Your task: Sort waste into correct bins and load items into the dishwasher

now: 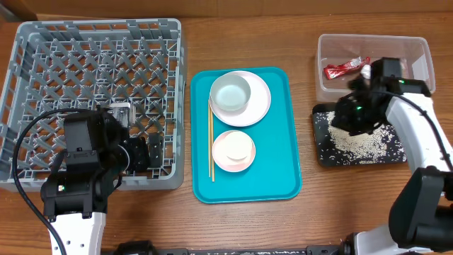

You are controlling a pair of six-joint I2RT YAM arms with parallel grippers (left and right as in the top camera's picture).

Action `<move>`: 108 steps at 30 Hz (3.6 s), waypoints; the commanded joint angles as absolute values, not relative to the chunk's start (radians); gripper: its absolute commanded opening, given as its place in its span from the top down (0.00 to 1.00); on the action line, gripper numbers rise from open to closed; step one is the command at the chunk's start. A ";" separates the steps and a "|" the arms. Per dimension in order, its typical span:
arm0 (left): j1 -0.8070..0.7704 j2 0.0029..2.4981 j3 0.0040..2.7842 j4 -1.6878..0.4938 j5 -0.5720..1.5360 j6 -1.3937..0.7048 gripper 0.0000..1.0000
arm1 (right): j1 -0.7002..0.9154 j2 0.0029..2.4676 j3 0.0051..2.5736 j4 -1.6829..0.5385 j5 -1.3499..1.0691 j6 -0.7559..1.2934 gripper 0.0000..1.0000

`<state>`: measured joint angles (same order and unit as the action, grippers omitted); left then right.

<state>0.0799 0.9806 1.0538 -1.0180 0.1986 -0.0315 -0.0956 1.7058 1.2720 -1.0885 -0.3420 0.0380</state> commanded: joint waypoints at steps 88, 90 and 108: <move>-0.116 1.215 1.076 -0.932 0.379 -0.078 0.00 | 0.547 1.784 1.321 -1.018 -0.212 0.345 0.55; -0.131 1.215 1.076 -0.933 0.357 -0.078 0.00 | 0.556 1.784 1.321 -1.009 -0.215 0.345 0.55; -0.138 1.215 1.076 -0.937 0.355 -0.078 0.00 | 0.617 1.776 1.435 -1.073 -0.210 0.353 0.54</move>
